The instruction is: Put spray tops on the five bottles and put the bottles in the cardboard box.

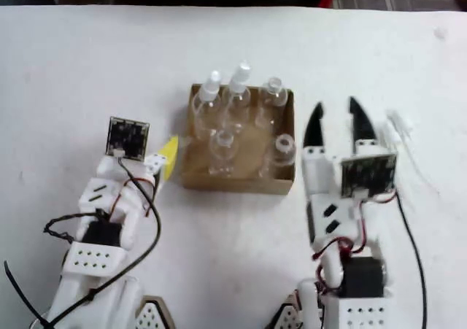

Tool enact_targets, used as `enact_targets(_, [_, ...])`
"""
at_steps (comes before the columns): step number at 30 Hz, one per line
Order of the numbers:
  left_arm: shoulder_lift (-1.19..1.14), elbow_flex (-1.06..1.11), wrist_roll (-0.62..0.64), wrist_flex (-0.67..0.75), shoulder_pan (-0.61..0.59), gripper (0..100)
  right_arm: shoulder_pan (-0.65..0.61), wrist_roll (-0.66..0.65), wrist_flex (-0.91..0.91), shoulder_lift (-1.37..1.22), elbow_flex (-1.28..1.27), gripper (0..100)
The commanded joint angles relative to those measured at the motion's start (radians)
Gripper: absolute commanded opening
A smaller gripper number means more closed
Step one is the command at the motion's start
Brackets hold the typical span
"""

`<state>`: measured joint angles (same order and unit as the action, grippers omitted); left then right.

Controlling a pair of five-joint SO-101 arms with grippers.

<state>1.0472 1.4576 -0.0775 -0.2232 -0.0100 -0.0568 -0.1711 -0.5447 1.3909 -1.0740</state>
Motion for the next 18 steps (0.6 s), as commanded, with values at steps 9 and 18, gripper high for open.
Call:
enact_targets(9, [0.019, -0.009, -0.011, 0.029, 0.01, 23, 0.371, -0.014, -0.297, -0.839, 0.71, 14.5])
enact_targets(18, [0.019, -0.009, -0.011, 0.029, 0.01, 23, 0.463, -0.287, -0.412, -1.372, 1.099, 14.5])
